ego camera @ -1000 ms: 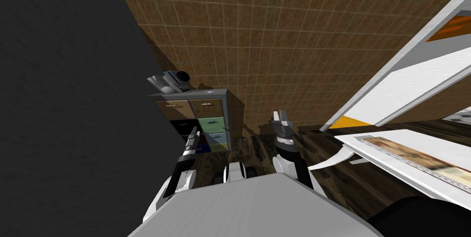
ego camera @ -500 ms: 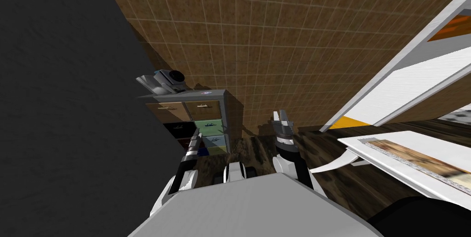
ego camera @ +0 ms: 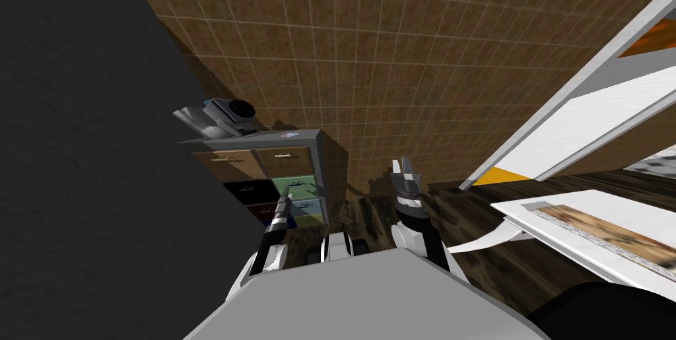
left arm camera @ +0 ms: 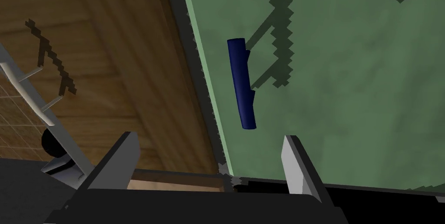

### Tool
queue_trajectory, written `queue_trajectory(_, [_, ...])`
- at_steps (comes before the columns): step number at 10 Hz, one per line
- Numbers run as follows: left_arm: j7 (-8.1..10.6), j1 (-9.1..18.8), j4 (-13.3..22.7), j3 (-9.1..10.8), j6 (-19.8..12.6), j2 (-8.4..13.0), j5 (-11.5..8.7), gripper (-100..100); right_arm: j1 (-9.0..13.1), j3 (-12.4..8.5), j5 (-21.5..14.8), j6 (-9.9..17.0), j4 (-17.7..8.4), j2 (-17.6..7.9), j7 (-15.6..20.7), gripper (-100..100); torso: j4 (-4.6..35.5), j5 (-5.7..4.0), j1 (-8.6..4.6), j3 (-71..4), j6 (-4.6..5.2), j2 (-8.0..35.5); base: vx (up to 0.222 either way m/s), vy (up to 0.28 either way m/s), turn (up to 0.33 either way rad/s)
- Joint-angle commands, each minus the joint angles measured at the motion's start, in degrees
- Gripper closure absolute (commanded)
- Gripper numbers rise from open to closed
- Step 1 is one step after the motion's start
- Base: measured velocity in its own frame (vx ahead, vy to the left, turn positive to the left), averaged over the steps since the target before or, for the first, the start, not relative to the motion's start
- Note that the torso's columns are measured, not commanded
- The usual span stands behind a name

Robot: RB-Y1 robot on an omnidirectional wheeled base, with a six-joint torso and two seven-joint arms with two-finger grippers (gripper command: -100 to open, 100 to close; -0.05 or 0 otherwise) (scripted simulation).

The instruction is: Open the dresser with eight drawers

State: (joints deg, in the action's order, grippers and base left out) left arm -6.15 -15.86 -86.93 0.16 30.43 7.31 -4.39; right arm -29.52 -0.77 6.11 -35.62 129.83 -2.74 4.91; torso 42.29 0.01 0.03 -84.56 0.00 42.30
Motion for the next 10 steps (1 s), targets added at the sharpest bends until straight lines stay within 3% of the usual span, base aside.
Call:
queue_trajectory(1, [0.12, 0.7, 2.8, -0.24, 0.5, -1.9, 0.2, -100, 0.0, 0.0, 0.0, 0.0, 0.0, 0.0, 0.0, 0, 0.0, -0.01, -0.02, 0.0, -0.01, 0.0, 0.076, -0.019, -0.018])
queue_trajectory(5, [0.31, 1.6, 5.5, -0.37, 1.0, -6.4, 0.4, -100, 0.0, 0.0, 0.0, 0.0, 0.0, 0.0, 0.0, 0, 0.0, -0.01, -0.03, 0.0, -0.01, 0.0, 0.046, -0.024, -0.009])
queue_trajectory(6, [0.25, 1.8, 5.5, -0.29, 1.0, -5.7, 0.4, -100, 0.0, 0.0, 0.0, 0.0, 0.0, 0.0, 0.0, 0, 0.0, 0.0, 0.01, 0.0, -0.01, 0.0, 0.011, -0.006, 0.0])
queue_trajectory(8, [-0.85, 6.4, 10.5, 4.03, 1.2, -5.3, -0.1, -100, 0.0, 0.0, 0.0, 0.0, 0.0, 0.0, 0.0, 0, 0.0, 0.01, 0.05, 0.1, 0.0, 0.2, -0.089, 0.015, -0.289])
queue_trajectory(9, [-0.85, 7.2, 10.9, 4.8, 1.2, -5.3, -0.1, -100, 0.0, 0.0, 0.0, 0.0, 0.0, 0.0, 0.0, 0, 0.1, 0.01, 0.03, 0.2, 0.03, 0.3, -0.117, 0.027, -0.118])
queue_trajectory(10, [-1.42, 8.9, 12.7, 6.82, 1.3, -5.1, -0.4, -100, 0.0, 0.0, 0.0, 0.0, 0.0, 0.0, 0.0, 0, 0.1, 0.0, 0.01, 0.1, -0.02, 0.2, -0.109, 0.013, -0.185])
